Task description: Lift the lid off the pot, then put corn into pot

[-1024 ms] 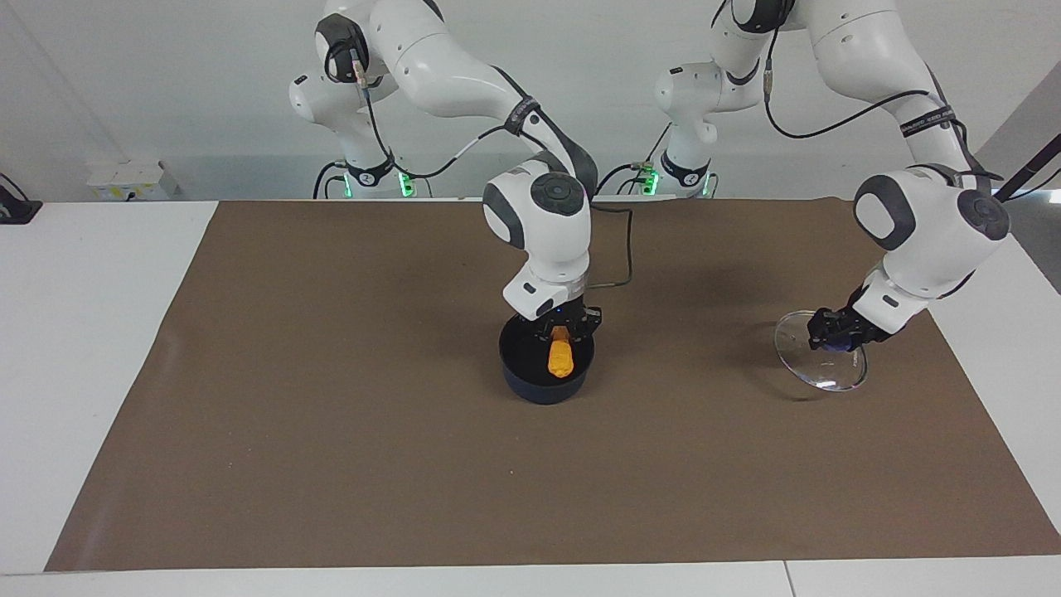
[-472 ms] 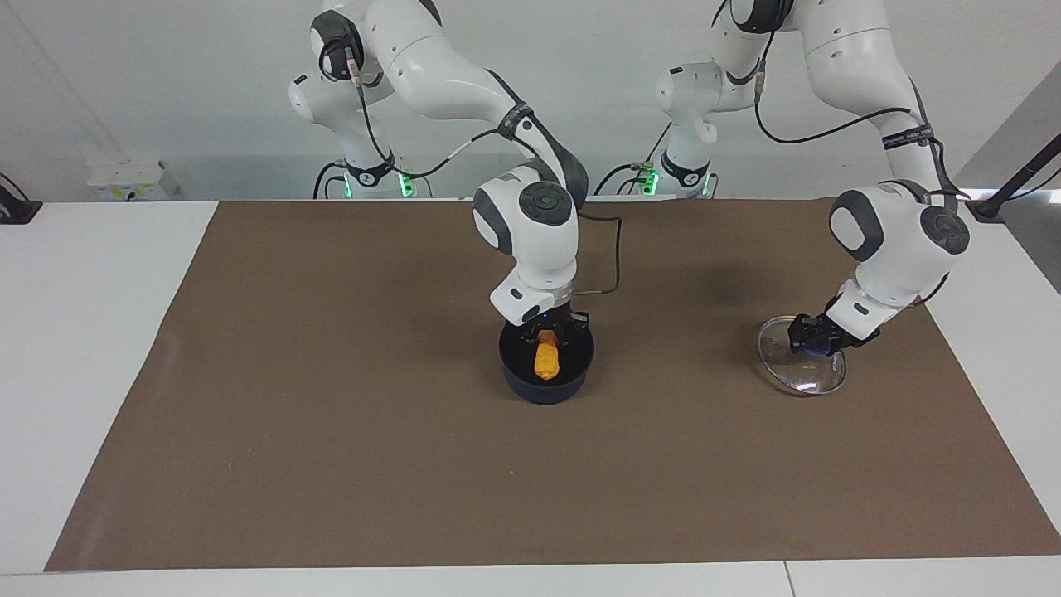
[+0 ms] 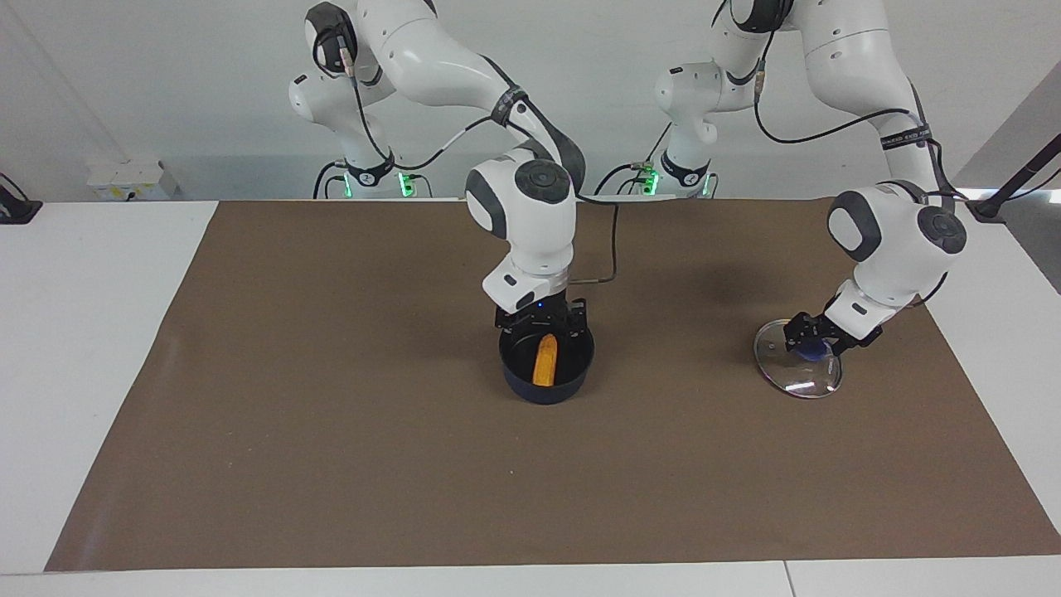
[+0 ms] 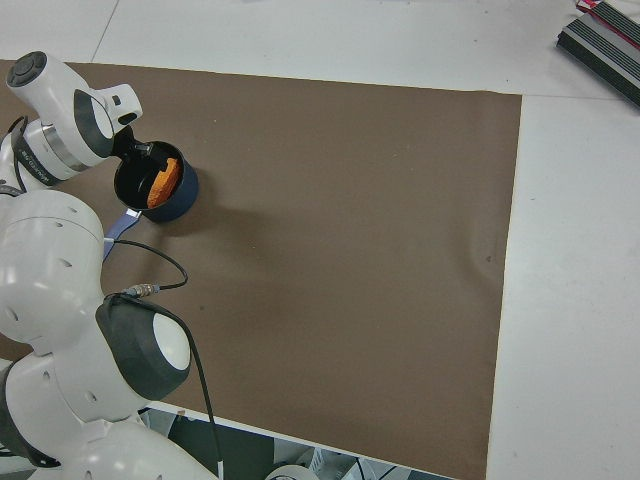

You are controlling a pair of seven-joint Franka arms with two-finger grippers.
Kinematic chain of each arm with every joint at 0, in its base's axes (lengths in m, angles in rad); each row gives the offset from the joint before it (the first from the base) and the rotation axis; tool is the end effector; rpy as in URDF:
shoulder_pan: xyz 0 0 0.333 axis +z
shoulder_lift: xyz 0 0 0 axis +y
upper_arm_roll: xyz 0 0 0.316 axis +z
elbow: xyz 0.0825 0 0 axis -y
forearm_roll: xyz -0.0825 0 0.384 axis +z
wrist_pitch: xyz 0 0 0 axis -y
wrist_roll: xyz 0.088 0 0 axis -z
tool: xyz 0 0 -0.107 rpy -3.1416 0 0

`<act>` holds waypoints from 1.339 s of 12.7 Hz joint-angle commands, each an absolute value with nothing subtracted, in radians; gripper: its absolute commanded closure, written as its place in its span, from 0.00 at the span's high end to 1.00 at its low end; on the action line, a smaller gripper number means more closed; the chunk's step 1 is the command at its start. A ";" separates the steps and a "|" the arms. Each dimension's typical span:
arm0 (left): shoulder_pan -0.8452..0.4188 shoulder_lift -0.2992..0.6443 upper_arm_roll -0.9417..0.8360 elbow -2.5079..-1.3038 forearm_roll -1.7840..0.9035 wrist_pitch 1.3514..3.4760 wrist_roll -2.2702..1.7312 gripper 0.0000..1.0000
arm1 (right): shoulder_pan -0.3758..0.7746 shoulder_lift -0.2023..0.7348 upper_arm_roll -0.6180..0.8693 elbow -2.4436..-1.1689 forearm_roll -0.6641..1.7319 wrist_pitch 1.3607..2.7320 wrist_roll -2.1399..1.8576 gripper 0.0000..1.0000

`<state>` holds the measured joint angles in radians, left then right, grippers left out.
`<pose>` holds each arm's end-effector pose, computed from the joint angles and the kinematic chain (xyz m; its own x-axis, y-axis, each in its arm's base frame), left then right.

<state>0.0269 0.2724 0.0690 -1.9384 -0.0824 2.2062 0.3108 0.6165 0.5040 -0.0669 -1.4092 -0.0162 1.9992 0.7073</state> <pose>0.6069 0.0538 0.3450 0.9859 -0.1673 0.0101 -0.1676 -0.9847 0.0467 0.6023 0.3780 0.4203 0.9852 -0.1417 0.0967 -0.1404 -0.9899 -0.0201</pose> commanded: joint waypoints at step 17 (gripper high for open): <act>-0.067 -0.110 0.069 -1.774 0.001 1.549 0.094 1.00 | 0.052 -0.026 -0.023 -1.623 -0.028 1.491 0.006 1.00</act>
<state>-0.0325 -0.0498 0.0613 -1.6635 -0.0432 1.5271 0.1148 0.0920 -0.0139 -0.0591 -1.5981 -0.0208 1.4746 0.0300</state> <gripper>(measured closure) 0.000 0.000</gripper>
